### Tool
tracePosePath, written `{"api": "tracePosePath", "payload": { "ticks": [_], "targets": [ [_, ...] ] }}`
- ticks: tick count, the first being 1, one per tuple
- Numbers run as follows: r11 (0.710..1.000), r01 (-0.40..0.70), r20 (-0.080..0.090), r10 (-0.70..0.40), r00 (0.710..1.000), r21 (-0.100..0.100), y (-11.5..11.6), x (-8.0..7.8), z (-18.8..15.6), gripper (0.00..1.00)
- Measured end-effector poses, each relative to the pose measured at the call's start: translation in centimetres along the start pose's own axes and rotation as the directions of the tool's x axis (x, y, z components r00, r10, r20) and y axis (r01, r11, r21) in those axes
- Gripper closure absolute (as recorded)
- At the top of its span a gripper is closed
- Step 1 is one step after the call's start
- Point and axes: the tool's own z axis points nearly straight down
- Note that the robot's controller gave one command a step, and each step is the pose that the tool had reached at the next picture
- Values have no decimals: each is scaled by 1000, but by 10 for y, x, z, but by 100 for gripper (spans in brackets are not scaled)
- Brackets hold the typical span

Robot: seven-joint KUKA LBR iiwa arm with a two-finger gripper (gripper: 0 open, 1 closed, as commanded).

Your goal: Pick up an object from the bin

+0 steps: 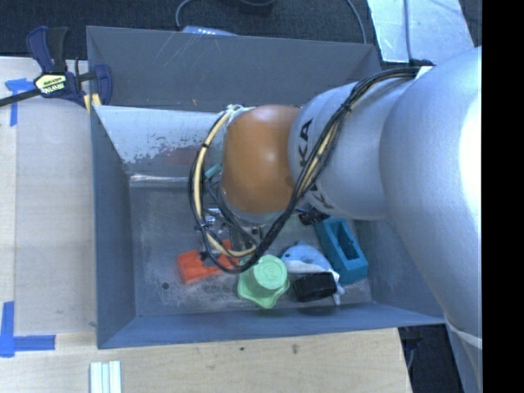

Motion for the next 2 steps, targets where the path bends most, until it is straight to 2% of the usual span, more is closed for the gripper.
{"api": "tracePosePath", "payload": {
  "ticks": [1, 2],
  "targets": [
    [950, 312, 6, -312, 950, 0, 1, -33, -8, 0],
    [950, 311, 4, -311, 950, 0, 1, -32, -7, 0]
  ]
}}
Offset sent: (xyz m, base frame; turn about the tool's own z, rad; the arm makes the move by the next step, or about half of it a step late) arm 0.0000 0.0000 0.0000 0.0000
